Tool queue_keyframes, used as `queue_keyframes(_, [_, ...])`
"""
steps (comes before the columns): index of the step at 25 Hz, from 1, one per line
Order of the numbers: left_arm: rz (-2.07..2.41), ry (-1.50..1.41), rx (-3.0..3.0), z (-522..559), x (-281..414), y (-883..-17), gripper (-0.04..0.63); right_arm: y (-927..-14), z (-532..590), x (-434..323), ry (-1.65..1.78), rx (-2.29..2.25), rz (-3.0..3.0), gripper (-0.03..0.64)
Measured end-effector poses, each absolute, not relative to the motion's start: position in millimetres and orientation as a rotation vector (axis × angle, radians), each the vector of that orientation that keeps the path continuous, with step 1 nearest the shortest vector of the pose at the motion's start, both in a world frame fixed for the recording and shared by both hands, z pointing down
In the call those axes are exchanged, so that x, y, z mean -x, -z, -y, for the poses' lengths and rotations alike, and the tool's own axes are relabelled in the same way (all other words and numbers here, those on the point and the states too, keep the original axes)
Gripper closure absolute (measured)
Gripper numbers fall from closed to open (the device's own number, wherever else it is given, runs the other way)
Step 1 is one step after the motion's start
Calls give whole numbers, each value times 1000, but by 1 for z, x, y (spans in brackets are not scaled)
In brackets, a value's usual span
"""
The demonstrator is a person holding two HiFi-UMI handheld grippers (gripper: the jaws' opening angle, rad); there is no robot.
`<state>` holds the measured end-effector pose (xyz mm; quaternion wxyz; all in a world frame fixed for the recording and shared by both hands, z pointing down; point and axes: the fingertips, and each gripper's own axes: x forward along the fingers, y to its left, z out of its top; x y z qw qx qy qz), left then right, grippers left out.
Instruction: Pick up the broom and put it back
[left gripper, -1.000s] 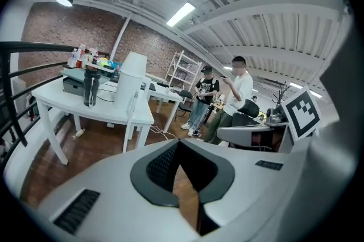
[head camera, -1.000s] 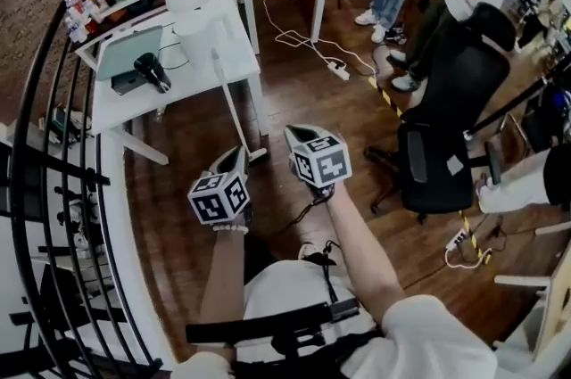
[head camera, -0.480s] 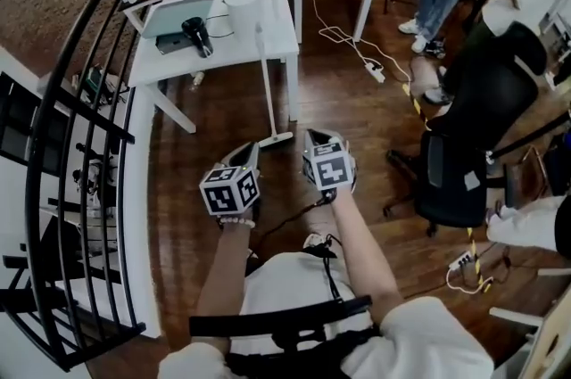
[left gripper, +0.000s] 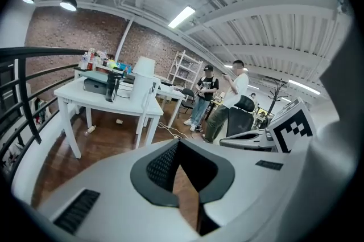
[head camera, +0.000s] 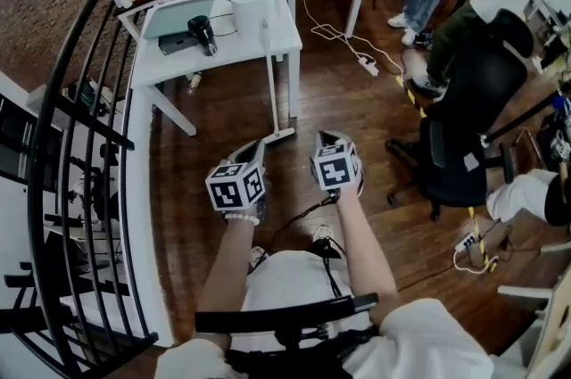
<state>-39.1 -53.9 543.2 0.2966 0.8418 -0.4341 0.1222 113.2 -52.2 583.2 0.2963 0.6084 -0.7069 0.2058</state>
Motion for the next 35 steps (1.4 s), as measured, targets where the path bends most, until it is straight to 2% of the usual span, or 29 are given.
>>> queue_keyframes(35, [1042,-260,-2295,46,49,-531,602,-552,28,-106,-492,-1716,1843,609])
